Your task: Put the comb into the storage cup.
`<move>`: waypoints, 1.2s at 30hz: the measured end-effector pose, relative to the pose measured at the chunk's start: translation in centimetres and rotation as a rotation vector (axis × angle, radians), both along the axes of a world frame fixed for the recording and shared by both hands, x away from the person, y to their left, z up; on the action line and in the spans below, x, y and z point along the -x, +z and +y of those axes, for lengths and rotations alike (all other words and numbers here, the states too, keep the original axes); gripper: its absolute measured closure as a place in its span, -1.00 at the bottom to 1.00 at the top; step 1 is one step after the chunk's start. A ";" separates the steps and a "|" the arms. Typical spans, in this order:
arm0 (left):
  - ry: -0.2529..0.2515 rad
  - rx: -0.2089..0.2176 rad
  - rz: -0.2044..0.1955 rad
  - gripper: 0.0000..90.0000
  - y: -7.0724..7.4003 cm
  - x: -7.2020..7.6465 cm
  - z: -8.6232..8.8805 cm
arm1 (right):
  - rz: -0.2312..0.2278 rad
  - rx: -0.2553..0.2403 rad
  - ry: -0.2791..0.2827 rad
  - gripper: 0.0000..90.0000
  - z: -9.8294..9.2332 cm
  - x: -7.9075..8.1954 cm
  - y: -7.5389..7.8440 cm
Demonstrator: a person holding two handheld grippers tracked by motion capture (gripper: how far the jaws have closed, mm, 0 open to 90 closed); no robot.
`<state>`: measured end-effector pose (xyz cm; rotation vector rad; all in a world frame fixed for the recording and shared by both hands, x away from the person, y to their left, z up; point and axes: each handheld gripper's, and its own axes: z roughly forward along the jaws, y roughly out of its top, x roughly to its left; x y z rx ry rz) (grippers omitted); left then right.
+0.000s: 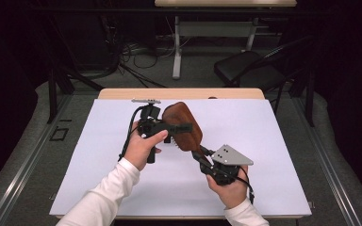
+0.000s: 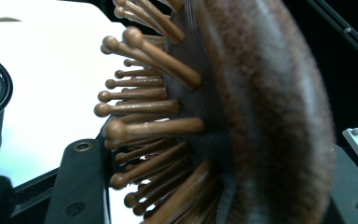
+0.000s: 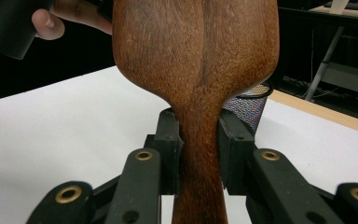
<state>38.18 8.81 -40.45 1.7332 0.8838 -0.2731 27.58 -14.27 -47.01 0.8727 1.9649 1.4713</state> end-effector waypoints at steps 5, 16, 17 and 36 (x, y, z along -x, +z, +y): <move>0.000 0.004 0.019 -0.05 0.0 0.0 0.1 | -0.002 0.002 0.002 0.60 0.0 0.0 0.0; -0.006 0.012 0.060 -0.01 -0.1 -0.1 0.3 | -0.004 0.012 0.011 0.60 0.0 0.0 -0.1; -0.009 0.014 0.066 -0.01 -0.1 -0.2 0.3 | -0.004 0.014 0.012 0.60 0.0 0.0 -0.1; 0.012 0.023 0.164 0.03 -0.2 -0.3 0.5 | 0.001 0.020 0.022 0.60 0.0 -0.1 -0.2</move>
